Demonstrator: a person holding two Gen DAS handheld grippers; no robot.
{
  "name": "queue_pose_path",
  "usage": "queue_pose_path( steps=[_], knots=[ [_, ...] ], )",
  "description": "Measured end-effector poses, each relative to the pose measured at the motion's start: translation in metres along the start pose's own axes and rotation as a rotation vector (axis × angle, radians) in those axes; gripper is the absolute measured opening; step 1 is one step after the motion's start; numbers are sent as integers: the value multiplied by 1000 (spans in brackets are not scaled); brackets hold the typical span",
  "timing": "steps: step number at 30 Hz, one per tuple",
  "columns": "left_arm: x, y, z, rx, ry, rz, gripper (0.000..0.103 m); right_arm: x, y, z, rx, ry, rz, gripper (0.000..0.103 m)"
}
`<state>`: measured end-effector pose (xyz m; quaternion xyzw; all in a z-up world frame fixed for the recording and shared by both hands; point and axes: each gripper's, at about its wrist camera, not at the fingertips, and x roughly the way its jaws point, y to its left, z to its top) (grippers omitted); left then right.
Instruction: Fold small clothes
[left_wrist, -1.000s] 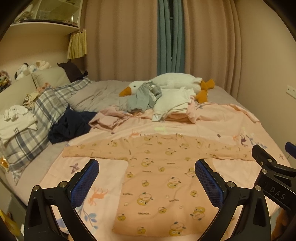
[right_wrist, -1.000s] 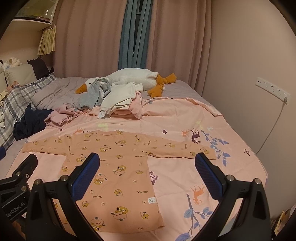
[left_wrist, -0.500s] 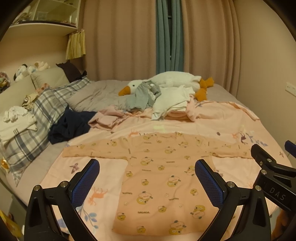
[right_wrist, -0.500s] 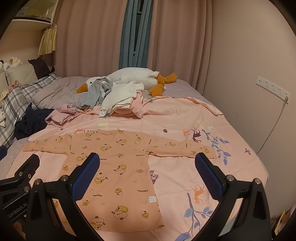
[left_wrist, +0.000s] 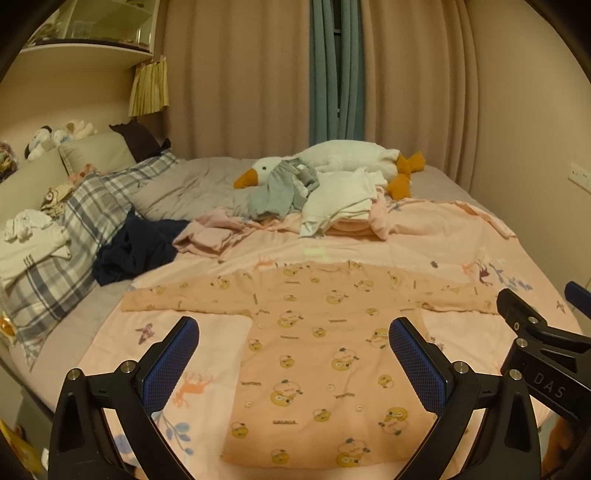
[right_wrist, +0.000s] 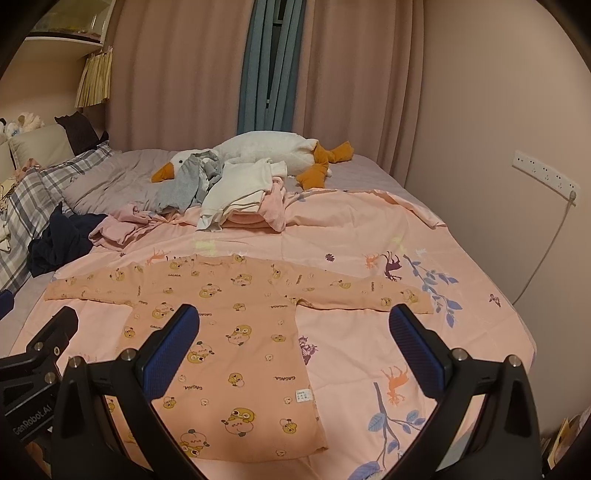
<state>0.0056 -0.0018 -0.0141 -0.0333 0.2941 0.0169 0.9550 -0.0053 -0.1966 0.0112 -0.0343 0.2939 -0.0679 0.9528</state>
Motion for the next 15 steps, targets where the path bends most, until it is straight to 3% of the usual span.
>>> queue_pose_path(
  steps=[15],
  knots=[
    [45,0,4,4,84,-1,103,49,0,0,24,80,26,103]
  ],
)
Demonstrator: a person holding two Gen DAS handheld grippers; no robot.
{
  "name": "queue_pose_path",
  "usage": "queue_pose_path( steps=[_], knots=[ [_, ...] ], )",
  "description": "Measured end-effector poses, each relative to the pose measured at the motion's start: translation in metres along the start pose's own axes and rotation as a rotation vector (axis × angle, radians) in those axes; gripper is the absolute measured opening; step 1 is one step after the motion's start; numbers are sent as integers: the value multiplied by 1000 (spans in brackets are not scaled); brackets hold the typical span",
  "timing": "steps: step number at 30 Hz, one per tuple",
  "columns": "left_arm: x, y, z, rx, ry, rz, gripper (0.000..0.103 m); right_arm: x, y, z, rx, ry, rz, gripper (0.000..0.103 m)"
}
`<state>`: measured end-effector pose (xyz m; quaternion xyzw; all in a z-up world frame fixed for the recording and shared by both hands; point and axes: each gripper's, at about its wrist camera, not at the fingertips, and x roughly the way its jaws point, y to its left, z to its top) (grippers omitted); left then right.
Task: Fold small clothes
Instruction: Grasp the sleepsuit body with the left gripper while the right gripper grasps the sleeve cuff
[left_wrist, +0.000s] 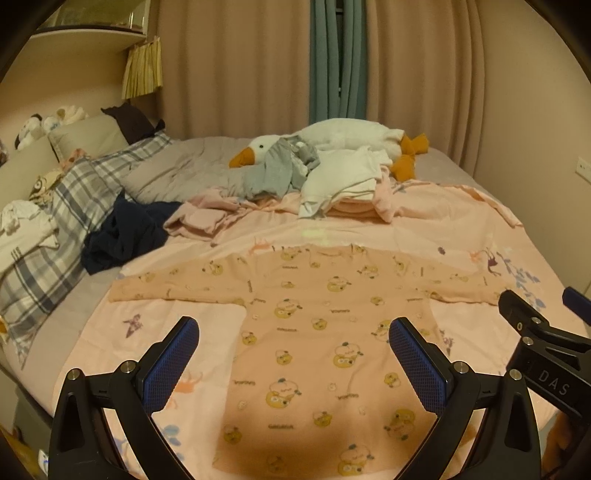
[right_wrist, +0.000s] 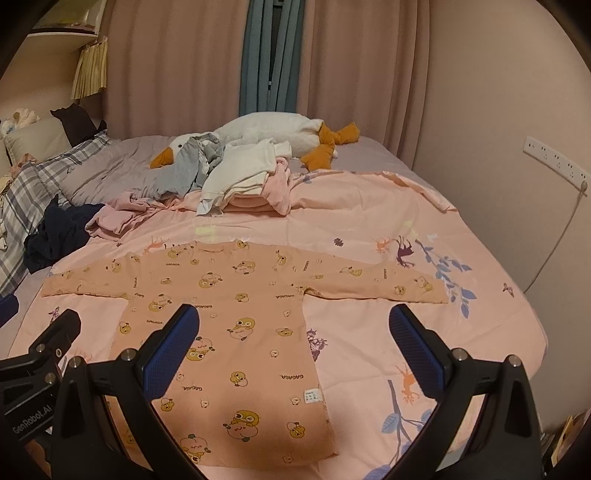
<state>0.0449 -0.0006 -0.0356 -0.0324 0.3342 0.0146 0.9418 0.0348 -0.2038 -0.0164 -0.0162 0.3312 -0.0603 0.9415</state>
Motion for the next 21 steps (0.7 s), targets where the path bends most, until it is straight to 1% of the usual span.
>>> queue_pose_path(
  steps=[2,4,5,7,8,9,10,11,12,13,14,15,16,18,19,21],
  knots=[
    [18,4,6,-4,1,-35,103,14,-6,3,16,-5,23,103],
    [48,16,15,-38,50,-50,103,35,-19,9,32,2,38,103],
    [63,23,20,-59,70,-73,103,46,-27,12,38,11,42,103],
    [102,43,27,-141,122,-145,103,73,-50,19,57,45,12,103],
    [122,53,30,-191,147,-176,101,94,-70,24,71,67,-24,103],
    [142,63,31,-240,177,-222,98,105,-83,26,81,82,-40,103],
    [163,70,32,-268,209,-276,96,121,-100,28,102,105,-59,103],
    [183,76,31,-295,252,-326,94,140,-122,28,135,145,-70,103],
    [210,87,26,-355,323,-340,85,159,-143,26,169,193,-73,102],
    [224,92,23,-387,366,-313,79,169,-156,25,193,218,-64,102],
    [243,101,17,-431,417,-294,79,185,-180,21,238,249,-35,101],
    [256,105,12,-453,448,-299,79,195,-193,19,267,268,-24,101],
    [265,108,8,-467,480,-299,78,208,-217,13,326,297,-14,101],
    [276,112,1,-469,537,-264,73,223,-243,5,396,340,-44,99],
    [280,118,-4,-483,546,-265,73,231,-262,-1,452,358,-54,99],
    [277,121,-7,-487,510,-279,73,238,-292,-13,557,370,-51,97]
  ],
)
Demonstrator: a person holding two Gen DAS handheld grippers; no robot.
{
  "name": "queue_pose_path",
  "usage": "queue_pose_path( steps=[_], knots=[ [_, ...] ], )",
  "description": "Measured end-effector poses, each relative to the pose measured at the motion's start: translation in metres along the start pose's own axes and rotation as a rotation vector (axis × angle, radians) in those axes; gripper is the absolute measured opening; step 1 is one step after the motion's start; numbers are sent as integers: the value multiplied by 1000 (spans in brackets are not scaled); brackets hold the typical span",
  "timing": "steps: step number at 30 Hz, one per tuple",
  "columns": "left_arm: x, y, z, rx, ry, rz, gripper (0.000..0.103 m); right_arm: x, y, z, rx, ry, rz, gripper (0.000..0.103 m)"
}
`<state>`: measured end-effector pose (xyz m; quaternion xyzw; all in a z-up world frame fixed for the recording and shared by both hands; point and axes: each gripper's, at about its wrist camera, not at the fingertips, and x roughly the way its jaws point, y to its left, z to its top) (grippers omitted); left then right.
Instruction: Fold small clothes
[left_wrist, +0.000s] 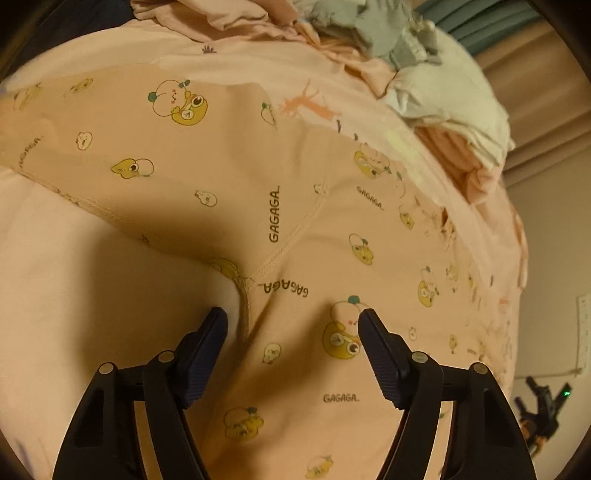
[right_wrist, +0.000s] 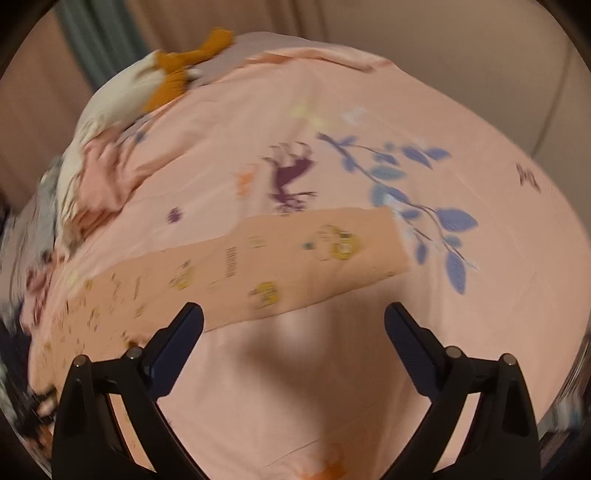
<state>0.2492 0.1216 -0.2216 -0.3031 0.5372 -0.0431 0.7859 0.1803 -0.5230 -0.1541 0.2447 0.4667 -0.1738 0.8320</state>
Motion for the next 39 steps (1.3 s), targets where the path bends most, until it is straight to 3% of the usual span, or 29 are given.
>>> queue_pose_path(
  steps=[2,4,7,9,14,16,17,22,25,28,32,34,35,39],
  knots=[
    [-5,-2,-4,34,-10,18,66,10,-27,6,97,18,37,94],
    [-9,-7,-9,82,0,83,38,20,-49,9,181,35,95,92],
    [-13,-12,-15,103,-7,130,34,33,-78,6,335,50,164,79],
    [-16,-15,-20,109,-17,173,25,44,-89,3,406,57,232,66],
    [-15,-24,-31,174,-49,257,24,63,-92,0,484,40,302,39],
    [-12,-14,-30,188,-69,257,24,70,-90,3,495,30,307,22],
    [-6,-14,-21,181,-73,256,24,73,-87,4,501,29,287,8],
    [-5,-18,-20,211,-82,299,17,60,-67,14,395,-24,251,8],
    [-7,-17,-23,223,-90,305,16,35,-27,29,280,-69,292,8],
    [-6,-15,-22,208,-96,284,16,1,41,45,96,-123,319,8],
    [-5,-16,-22,204,-103,283,16,-35,171,53,-133,-148,462,8],
    [-5,-17,-23,212,-108,282,16,-44,227,45,-231,-133,522,8],
    [-5,-17,-24,214,-110,278,16,-48,274,34,-308,-117,555,8],
    [-10,-10,-22,189,-110,234,16,-38,396,-29,-535,-8,651,8]
  ],
)
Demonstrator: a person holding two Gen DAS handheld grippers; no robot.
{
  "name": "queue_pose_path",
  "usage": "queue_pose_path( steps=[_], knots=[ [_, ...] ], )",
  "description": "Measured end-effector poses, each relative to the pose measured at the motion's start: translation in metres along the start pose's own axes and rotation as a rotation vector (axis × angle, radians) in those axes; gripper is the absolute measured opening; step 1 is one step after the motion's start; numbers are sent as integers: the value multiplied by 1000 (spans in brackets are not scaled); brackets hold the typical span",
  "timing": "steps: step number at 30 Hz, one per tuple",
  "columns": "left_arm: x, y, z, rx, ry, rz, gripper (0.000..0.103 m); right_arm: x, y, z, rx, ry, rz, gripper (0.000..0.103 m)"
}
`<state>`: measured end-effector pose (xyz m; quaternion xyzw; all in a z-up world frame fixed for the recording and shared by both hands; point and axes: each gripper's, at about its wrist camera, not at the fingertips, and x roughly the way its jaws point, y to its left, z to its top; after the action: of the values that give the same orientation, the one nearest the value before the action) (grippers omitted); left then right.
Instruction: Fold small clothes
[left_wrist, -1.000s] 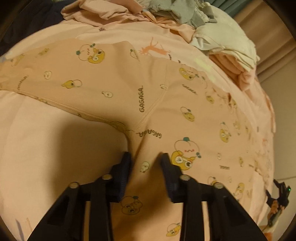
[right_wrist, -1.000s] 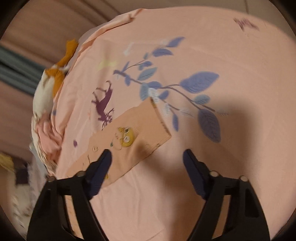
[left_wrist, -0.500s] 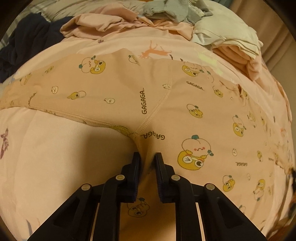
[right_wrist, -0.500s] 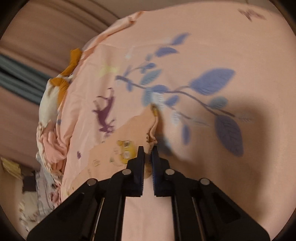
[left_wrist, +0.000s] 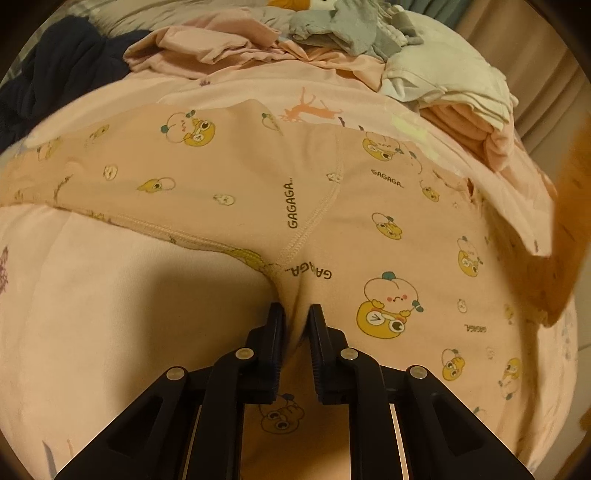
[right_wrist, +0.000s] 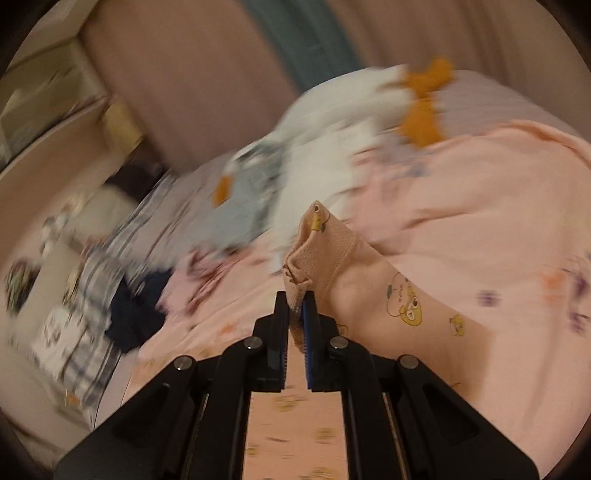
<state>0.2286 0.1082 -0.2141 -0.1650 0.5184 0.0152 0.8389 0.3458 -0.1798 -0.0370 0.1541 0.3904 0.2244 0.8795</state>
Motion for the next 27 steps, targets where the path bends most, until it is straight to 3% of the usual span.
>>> queue_pose_path(
  steps=[3,5,8,10,12,14,17,22,24,27],
  knots=[
    [-10,9,3,-39,5,-14,16,66,43,-22,-70,125,24,8],
    [-26,14,4,-53,-34,-29,16,109,61,-42,-73,216,59,8],
    [-52,23,9,-76,-82,-105,16,138,75,-62,-87,294,59,12],
    [-62,25,15,-94,-87,-165,26,145,77,-72,-87,332,50,12],
    [-64,23,22,-96,-89,-197,38,142,74,-74,-63,359,83,21],
    [-57,14,28,-86,-63,-169,40,131,71,-70,-48,339,83,29],
    [-39,0,33,-72,-8,-219,40,105,66,-64,-92,291,36,56],
    [-10,-17,53,-107,38,-249,40,59,32,-68,-158,238,-80,56],
    [-6,-23,62,-101,30,-286,40,40,4,-77,-137,245,-132,56],
    [13,-28,76,-121,84,-265,40,10,-47,-97,-34,233,-168,57]
  ],
)
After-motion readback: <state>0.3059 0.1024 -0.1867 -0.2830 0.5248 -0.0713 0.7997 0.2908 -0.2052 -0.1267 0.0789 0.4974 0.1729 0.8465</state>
